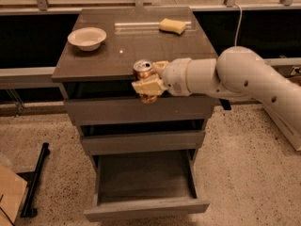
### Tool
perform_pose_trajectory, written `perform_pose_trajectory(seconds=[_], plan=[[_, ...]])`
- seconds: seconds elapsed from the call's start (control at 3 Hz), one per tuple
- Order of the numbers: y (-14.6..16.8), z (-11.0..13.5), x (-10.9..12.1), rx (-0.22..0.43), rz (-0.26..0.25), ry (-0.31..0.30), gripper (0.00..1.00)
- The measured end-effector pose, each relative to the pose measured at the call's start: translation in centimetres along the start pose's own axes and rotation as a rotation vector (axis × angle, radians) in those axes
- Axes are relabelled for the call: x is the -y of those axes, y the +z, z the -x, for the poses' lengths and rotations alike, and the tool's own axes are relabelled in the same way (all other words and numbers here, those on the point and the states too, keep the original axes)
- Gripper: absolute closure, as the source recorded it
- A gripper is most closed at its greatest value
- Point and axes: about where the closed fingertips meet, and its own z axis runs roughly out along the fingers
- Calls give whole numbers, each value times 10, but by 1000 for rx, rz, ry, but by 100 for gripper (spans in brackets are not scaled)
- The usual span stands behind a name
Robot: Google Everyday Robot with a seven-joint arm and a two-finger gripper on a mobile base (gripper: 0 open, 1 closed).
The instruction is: Place orange can into bottom drawer
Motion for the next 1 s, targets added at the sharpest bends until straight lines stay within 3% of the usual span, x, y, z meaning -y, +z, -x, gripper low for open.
perform_pose_trajectory(seconds=[0.33,0.67,1.0], plan=[[14,-52,-14,11,61,7,100],[27,-137,-10,30,116,47,100],[34,-201,-6,45,135,102,100]])
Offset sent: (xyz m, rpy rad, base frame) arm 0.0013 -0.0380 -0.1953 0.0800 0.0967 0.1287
